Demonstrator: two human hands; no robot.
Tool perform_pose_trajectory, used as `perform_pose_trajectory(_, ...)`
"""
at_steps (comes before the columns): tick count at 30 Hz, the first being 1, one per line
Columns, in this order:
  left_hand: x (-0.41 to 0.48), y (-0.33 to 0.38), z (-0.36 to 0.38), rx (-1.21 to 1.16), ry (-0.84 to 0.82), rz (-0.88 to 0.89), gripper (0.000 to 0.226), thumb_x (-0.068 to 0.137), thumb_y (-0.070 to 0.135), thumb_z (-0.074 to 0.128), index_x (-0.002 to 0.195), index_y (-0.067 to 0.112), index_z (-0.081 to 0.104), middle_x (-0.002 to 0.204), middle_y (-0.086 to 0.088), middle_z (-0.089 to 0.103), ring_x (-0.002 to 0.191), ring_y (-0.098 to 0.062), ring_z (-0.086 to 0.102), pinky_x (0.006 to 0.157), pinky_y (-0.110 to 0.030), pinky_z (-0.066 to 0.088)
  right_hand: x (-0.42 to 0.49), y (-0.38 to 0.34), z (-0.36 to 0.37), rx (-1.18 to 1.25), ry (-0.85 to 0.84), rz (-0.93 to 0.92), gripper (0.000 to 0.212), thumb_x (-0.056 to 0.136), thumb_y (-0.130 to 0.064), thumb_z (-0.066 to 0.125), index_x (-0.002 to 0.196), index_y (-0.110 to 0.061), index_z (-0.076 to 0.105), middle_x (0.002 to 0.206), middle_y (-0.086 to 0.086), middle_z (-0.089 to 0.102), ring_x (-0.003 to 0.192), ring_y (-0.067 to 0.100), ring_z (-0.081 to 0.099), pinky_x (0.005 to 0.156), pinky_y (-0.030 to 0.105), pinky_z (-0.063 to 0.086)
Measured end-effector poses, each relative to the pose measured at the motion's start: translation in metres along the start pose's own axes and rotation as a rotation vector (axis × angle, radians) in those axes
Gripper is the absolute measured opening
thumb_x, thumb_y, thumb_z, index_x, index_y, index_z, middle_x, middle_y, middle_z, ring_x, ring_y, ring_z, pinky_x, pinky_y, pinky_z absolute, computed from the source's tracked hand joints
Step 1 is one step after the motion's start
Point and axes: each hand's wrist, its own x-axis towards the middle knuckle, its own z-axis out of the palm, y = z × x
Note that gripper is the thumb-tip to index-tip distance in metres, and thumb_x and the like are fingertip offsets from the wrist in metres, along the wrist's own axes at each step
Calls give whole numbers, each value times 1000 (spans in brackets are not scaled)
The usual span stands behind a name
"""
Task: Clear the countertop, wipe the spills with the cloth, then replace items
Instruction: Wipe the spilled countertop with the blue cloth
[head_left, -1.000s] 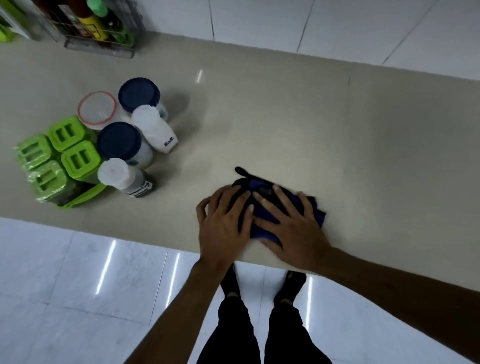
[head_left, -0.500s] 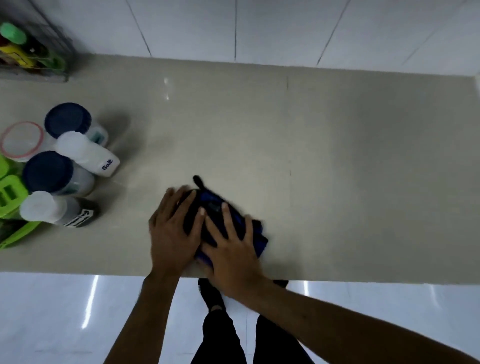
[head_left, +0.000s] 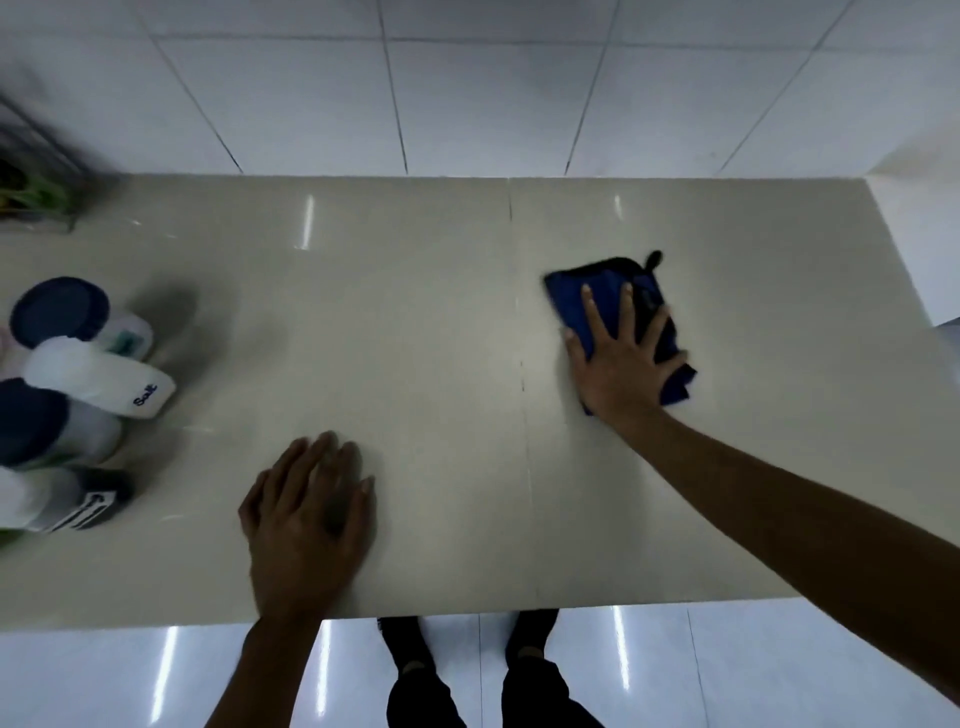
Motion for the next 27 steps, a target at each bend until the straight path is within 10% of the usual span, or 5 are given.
perform_pose_trajectory(8,-6,0,-2,-34,26,-41,39,104,41,56,138,28,71,149,5,66,140,-27,60,113,-45,40,-159,-21,60,-158,22,-668,69,102,-71,35,165,-56,14,181,-7,8,165,40,12,112,83,16)
perform_pose_trajectory(15,-6,7,11,-62,-29,-19,48,100,34,54,147,28,64,155,7,59,146,-27,54,117,-43,35,-50,88,-3,-177,2,-221,65,101,-78,16,162,-63,4,180,-9,9,163,42,16,105,83,29)
perform_pose_trajectory(20,18,34,17,-49,-65,10,52,105,42,55,156,35,55,167,9,50,161,-18,40,128,-46,29,85,-35,-16,-23,-26,-71,70,91,-90,7,155,-69,-13,180,-12,-9,162,49,-11,107,92,5)
perform_pose_trajectory(27,21,21,9,-401,50,-174,25,100,9,70,123,15,77,128,-3,71,120,-26,65,102,-49,51,-84,-189,69,-176,-12,-764,77,98,-76,37,166,-55,7,181,-4,5,162,51,11,107,90,14)
